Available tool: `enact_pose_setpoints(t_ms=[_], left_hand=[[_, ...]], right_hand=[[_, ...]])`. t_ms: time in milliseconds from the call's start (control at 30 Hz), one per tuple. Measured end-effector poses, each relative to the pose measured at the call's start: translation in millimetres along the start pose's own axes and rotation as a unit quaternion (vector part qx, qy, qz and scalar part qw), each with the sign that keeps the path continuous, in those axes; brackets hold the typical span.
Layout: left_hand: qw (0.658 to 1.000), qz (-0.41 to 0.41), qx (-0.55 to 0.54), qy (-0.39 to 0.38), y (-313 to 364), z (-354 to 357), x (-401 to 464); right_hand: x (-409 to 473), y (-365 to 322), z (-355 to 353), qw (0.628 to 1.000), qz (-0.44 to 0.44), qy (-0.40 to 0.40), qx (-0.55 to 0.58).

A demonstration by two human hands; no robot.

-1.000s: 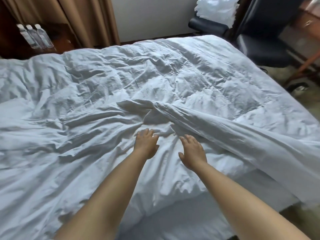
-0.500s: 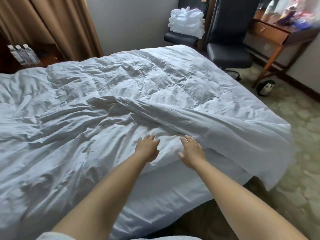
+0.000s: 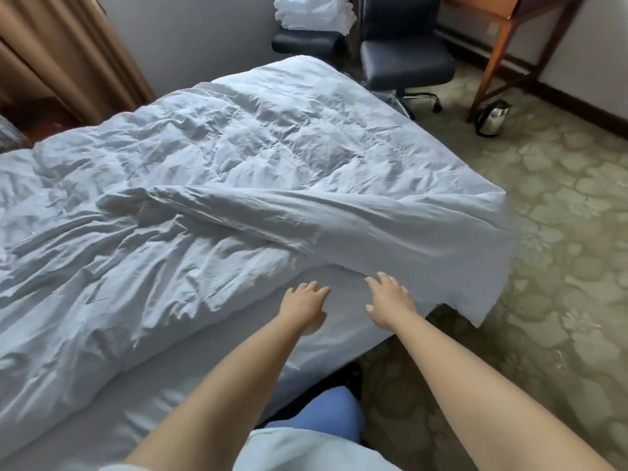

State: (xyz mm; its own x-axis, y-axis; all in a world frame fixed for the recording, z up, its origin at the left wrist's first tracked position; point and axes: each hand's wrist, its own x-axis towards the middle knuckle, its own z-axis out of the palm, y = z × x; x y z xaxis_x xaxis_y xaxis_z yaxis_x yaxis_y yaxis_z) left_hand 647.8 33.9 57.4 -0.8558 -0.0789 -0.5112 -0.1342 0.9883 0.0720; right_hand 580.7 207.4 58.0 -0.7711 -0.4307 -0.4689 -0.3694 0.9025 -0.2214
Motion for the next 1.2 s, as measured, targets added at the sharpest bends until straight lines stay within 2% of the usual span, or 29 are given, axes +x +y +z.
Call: enact_pose_setpoints(t_ms=[100, 233, 333, 400, 467, 567, 733, 800, 833, 867, 900, 933, 1033, 1067, 1100, 1200], left_hand=[[0.999, -0.013, -0.045, -0.012, 26, 6, 36], [0.981, -0.085, -0.174, -0.025, 58, 14, 100], [0.943, -0.149, -0.295, -0.031, 79, 19, 149], [0.903, -0.204, -0.377, -0.028, 87, 19, 170], [0.847, -0.256, -0.466, -0.020, 90, 17, 188], [0.739, -0.325, -0.591, 0.006, 86, 19, 208], [0.527, -0.422, -0.733, 0.087, 84, 16, 228], [0.425, -0.440, -0.786, 0.091, 87, 13, 234], [0.389, -0.442, -0.804, 0.088, 89, 11, 236], [0.377, -0.440, -0.810, 0.086, 93, 8, 237], [0.388, -0.436, -0.808, 0.077, 97, 4, 238], [0.411, -0.428, -0.802, 0.065, 103, -1, 239], [0.508, -0.415, -0.755, 0.014, 135, -24, 236], [0.515, -0.408, -0.754, 0.009, 149, -34, 236], [0.505, -0.402, -0.764, 0.016, 162, -45, 236], [0.477, -0.402, -0.772, 0.119, 194, -80, 245]], right_hand=[[16, 36, 1, 1.000, 0.009, -0.026, 0.002], [52, 80, -8, 0.999, -0.007, -0.044, -0.010], [88, 106, -22, 0.997, -0.023, -0.067, -0.027], [111, 117, -29, 0.995, -0.038, -0.083, -0.041], [130, 124, -37, 0.992, -0.051, -0.100, -0.049], [157, 128, -45, 0.989, -0.078, -0.119, -0.048], [183, 132, -53, 0.974, -0.138, -0.163, -0.075], [191, 136, -57, 0.968, -0.163, -0.172, -0.081], [195, 139, -58, 0.965, -0.174, -0.175, -0.084], [199, 143, -59, 0.963, -0.184, -0.178, -0.088], [203, 147, -60, 0.959, -0.194, -0.182, -0.094], [205, 153, -62, 0.955, -0.205, -0.186, -0.103], [211, 171, -68, 0.943, -0.217, -0.208, -0.143], [213, 178, -71, 0.940, -0.220, -0.217, -0.145], [214, 185, -75, 0.938, -0.227, -0.221, -0.139], [218, 207, -96, 0.942, -0.243, -0.200, -0.117]])
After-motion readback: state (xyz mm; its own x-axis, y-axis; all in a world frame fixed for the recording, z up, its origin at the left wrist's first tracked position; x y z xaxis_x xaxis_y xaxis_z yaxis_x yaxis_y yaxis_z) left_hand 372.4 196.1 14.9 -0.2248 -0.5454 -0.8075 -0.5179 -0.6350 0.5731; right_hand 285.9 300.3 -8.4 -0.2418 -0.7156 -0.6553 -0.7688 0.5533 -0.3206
